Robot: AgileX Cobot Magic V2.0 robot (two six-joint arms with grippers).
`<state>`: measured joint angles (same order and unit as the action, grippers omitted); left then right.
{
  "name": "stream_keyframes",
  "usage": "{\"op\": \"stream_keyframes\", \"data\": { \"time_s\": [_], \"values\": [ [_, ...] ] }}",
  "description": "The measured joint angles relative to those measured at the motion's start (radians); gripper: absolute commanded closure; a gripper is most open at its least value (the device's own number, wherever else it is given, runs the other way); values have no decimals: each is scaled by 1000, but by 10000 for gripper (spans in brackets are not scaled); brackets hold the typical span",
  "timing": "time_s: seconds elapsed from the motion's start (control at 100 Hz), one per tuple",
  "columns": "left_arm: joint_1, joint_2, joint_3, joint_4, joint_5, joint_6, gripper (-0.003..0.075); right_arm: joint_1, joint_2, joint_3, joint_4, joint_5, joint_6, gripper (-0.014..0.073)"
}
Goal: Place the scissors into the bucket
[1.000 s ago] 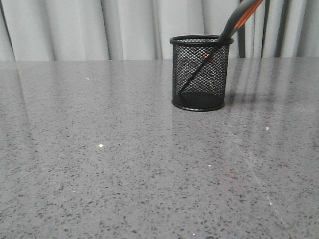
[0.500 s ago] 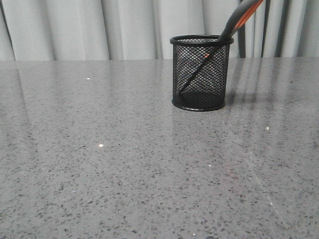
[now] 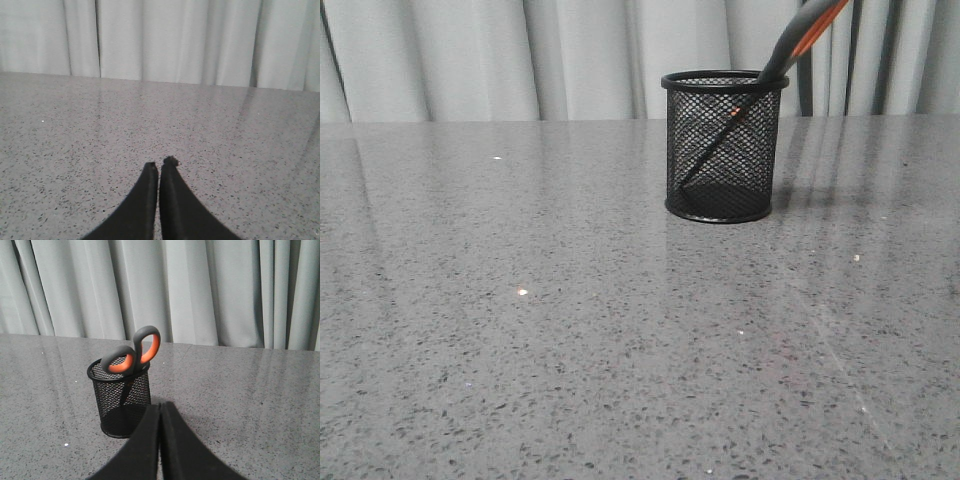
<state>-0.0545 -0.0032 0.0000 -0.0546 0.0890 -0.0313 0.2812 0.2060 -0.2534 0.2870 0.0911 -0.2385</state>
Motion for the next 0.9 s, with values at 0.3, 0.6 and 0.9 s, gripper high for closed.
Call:
{"op": "stream_keyframes", "data": {
  "time_s": [0.3,0.6,0.9],
  "values": [
    [0,0,0,-1,0,0,740,-79,-10,76,-148,-22,77,639],
    [0,0,0,-1,0,0,740,-214,-205,266,-233,4,156,639],
    [0,0,0,-2,0,0,740,-224,-216,268,-277,100,194,639]
  ]
}}
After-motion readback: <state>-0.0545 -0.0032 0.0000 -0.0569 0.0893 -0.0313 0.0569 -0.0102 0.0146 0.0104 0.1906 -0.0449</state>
